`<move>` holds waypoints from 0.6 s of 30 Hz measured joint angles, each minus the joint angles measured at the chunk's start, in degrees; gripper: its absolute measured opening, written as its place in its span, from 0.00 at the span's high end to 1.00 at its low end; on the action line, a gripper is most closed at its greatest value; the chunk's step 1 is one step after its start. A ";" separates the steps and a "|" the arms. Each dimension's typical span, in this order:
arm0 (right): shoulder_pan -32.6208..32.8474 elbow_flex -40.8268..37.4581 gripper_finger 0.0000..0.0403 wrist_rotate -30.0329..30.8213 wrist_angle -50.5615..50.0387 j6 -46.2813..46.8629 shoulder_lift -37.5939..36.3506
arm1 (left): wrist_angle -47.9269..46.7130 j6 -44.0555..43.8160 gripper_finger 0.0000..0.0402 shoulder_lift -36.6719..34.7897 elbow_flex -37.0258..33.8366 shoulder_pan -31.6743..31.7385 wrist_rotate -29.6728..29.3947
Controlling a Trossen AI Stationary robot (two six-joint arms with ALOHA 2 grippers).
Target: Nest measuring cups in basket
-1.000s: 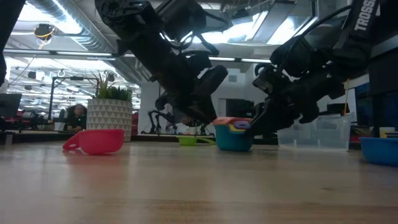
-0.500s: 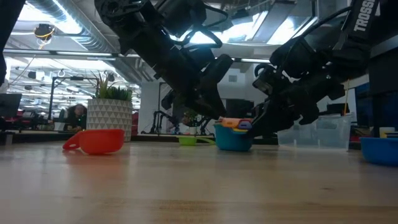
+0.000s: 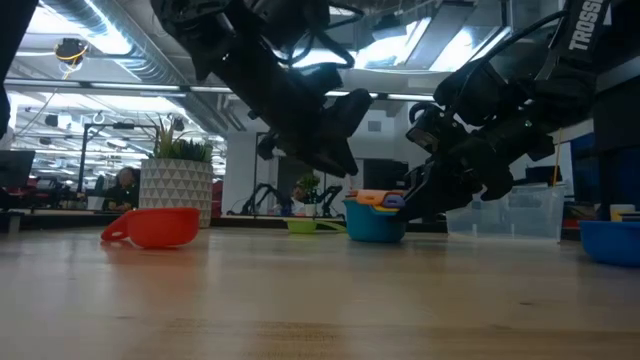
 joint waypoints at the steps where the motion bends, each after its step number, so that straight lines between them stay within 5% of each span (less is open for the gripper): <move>1: 0.00 0.02 0.79 0.00 -0.02 -0.02 -0.02 | 0.17 0.09 0.77 -0.13 0.01 0.00 -0.09; 18: -0.01 0.06 0.79 0.01 -0.28 -0.20 -0.02 | -12.00 -5.61 0.77 -1.44 0.04 -0.01 -2.09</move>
